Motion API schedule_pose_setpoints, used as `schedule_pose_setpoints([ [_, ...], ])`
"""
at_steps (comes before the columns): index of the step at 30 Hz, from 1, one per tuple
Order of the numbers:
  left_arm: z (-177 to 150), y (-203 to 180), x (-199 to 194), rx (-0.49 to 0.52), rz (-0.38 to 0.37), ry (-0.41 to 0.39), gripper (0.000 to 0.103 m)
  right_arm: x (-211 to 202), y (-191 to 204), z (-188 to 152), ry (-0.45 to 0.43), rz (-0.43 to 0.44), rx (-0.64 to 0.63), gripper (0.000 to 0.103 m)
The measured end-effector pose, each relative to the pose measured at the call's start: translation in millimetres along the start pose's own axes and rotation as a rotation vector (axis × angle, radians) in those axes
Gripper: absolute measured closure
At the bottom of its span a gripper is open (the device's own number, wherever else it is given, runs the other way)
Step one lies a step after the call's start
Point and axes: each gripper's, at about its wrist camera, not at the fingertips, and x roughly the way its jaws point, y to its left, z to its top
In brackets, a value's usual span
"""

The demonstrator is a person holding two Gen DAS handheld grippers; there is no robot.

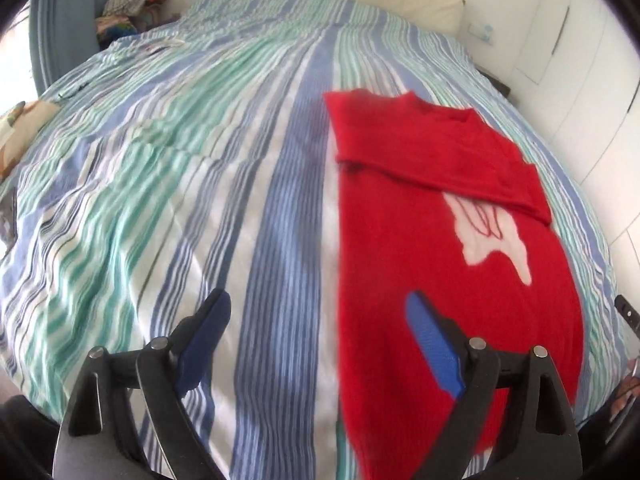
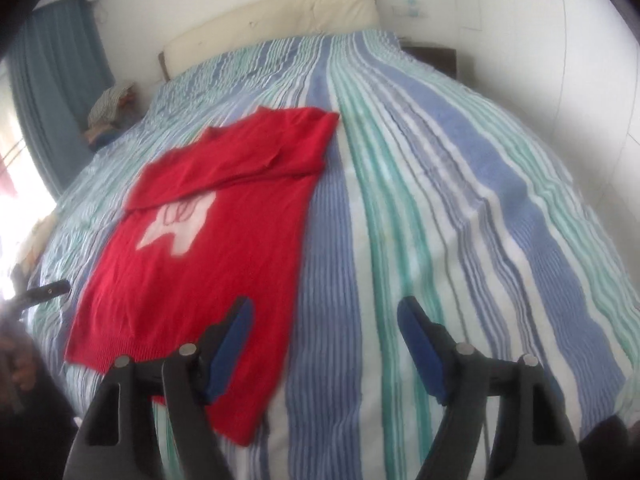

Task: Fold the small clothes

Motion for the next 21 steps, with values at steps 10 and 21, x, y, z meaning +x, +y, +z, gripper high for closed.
schedule_pose_setpoints([
  [10,17,72,95,-0.049,0.135,-0.009,0.007,90,-65,50,-0.050,-0.216,0.033,0.027],
  [21,16,68,96,-0.037,0.115,-0.040,0.000,111,-75,33,-0.023,-0.169,0.071,0.016],
])
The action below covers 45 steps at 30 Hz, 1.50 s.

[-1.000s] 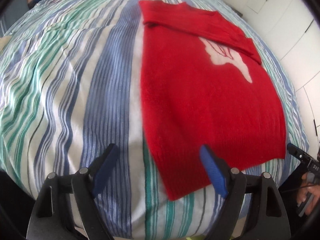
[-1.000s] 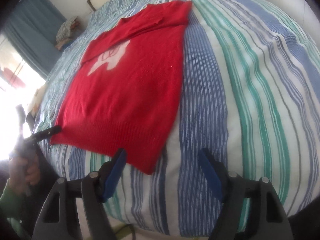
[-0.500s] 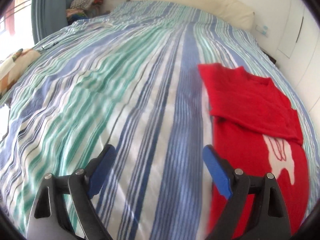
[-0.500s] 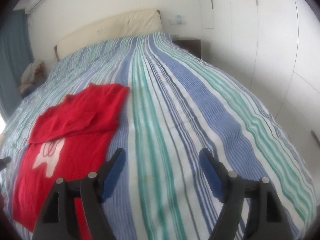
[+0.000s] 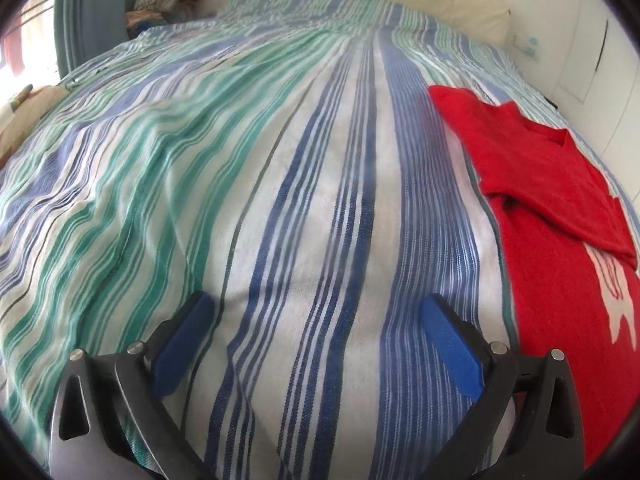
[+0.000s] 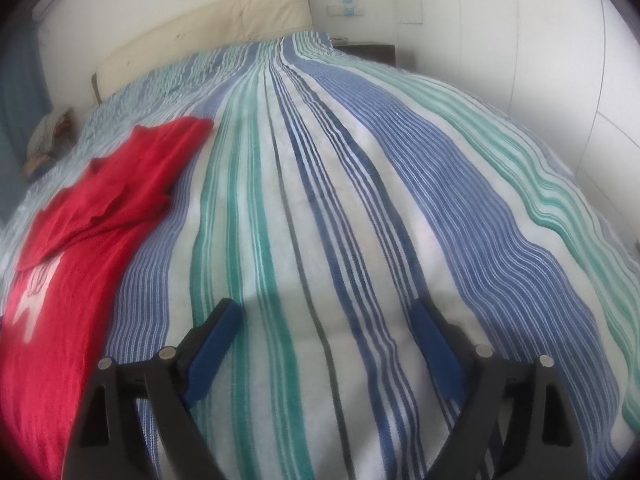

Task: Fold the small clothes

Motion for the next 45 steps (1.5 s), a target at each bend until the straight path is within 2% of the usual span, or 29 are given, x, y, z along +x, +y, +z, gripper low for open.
schedule_pose_setpoints([
  [11,0,0,-1,0.000,0.006,-0.005,0.000,5,1,0,0.001,0.005,0.001,0.013],
  [15,-1,-5,-3,0.019,0.044,-0.008,0.000,4,1,-1,0.001,0.007,0.002,0.013],
  [18,-4,-10,-7,0.035,0.111,-0.016,0.000,4,0,-1,0.001,0.007,0.003,0.013],
  [20,-6,-12,-8,0.047,0.123,0.001,0.000,4,0,-1,0.001,0.009,0.004,0.013],
  [24,-1,-7,-3,0.033,0.092,0.036,0.000,3,0,-1,-0.001,0.014,0.006,0.013],
  [26,-2,-6,-4,0.026,0.083,0.029,0.000,2,-1,-1,-0.003,0.019,0.010,0.013],
  [45,-3,-7,-4,0.033,0.090,0.030,0.000,3,-2,-1,-0.003,0.019,0.007,0.012],
])
